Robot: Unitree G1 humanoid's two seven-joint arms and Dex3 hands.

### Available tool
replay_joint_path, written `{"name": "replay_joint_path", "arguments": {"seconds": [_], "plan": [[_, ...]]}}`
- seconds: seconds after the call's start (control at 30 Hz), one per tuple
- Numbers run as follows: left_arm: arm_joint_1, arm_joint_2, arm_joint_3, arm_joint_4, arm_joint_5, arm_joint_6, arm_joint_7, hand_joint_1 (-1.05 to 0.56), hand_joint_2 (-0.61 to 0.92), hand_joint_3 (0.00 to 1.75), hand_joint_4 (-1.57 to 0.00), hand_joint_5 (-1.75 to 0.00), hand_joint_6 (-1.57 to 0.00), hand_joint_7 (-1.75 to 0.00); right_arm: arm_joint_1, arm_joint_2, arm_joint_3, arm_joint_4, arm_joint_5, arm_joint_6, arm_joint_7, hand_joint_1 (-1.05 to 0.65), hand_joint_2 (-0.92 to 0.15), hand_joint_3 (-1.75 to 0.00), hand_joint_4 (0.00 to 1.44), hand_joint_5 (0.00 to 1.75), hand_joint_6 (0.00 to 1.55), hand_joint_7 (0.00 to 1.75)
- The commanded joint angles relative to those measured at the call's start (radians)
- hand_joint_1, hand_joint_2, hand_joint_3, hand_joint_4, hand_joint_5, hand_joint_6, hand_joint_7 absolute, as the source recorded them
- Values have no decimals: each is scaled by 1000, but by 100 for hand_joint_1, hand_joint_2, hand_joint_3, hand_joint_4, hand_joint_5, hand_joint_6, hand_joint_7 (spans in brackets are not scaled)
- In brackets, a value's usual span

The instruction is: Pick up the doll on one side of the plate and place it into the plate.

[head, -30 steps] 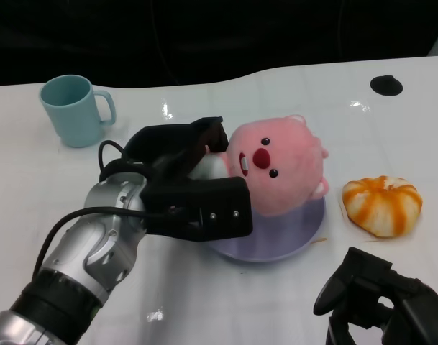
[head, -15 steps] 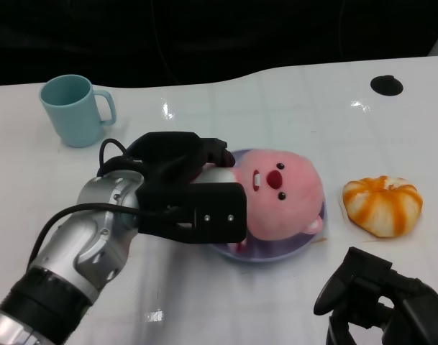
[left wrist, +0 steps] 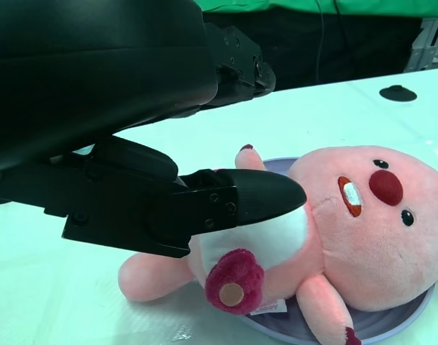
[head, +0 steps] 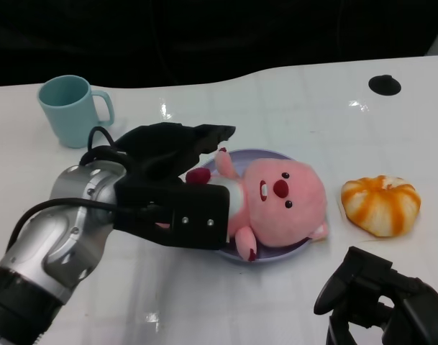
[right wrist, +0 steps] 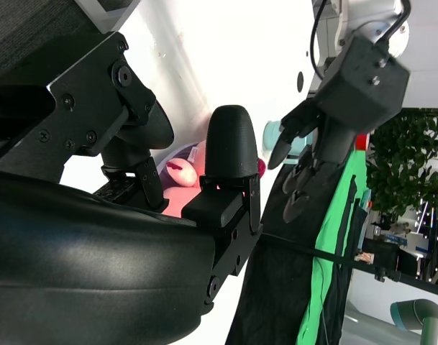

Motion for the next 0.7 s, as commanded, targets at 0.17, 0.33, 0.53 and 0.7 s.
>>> {"name": "replay_joint_path", "arguments": {"seconds": [0.17, 0.33, 0.53, 0.7], "plan": [[124, 41, 127, -130, -145, -37, -11, -90, 92, 50, -12, -13, -10, -4, -3, -2, -6, 3, 8, -12, 1, 9, -42, -140, 73, 175, 61, 155], [240, 17, 243, -179, -314, -115, 28, -78, 92, 42, -31, -27, -27, -10, -7, -3, -3, 8, 3, -14, 0, 8, -42, -140, 73, 175, 61, 155], [377, -20, 342, -235, -518, -189, 14, -56, 92, 32, -32, -69, -51, -12, -7, -2, 3, 1, -3, -4, -4, 8, -42, -139, 73, 175, 61, 155], [496, -105, 397, -299, -691, -148, 28, -23, 87, 27, -51, -89, -74, -27, -7, -3, 4, 0, -3, -2, -3, 8, -42, -140, 73, 175, 61, 156]]}}
